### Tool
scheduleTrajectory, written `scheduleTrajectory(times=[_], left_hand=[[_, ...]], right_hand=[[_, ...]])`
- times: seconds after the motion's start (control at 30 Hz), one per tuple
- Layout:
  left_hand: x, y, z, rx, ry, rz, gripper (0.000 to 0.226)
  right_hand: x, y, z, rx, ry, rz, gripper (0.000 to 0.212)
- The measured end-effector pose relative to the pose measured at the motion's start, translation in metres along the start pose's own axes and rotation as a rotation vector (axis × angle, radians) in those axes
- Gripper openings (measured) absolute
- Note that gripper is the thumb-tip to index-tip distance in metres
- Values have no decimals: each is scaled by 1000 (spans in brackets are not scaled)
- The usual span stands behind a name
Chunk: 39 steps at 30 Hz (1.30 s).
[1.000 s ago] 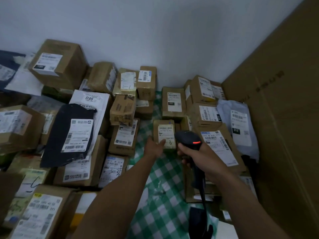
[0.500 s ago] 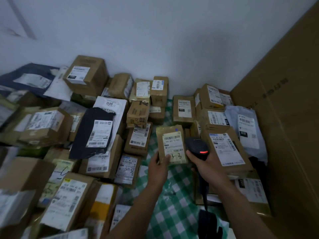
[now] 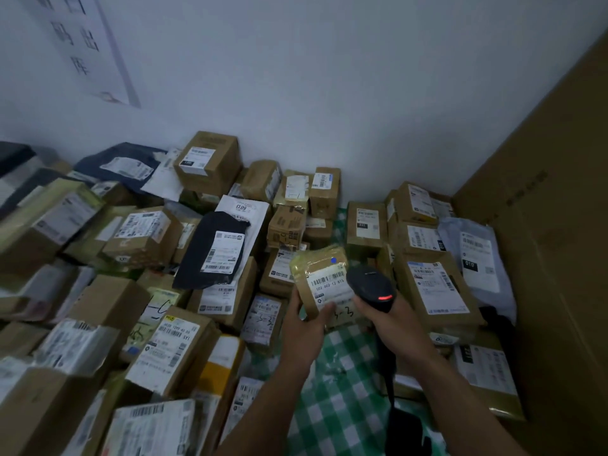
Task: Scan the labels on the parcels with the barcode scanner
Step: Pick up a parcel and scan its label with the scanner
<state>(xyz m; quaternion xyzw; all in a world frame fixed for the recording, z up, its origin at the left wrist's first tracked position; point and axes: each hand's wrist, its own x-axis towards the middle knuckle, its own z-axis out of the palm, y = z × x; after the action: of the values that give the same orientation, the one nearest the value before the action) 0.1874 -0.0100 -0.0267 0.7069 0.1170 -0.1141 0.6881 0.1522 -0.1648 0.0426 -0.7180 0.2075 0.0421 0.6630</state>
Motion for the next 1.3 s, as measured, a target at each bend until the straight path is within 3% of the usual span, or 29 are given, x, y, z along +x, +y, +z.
scheduleTrajectory(times=[0.1, 0.27, 1.03, 1.3], left_hand=[[11, 4, 2, 16, 41, 43, 74], [26, 2, 7, 47, 70, 59, 70], [32, -2, -1, 216, 104, 12, 63], [51, 22, -37, 540, 76, 51, 68]], right_hand=[[-3, -6, -4, -47, 32, -40, 28], [-8, -12, -1, -211, -79, 10, 33], [-16, -14, 3, -238, -171, 84, 21], [-8, -19, 3, -204, -189, 97, 24]])
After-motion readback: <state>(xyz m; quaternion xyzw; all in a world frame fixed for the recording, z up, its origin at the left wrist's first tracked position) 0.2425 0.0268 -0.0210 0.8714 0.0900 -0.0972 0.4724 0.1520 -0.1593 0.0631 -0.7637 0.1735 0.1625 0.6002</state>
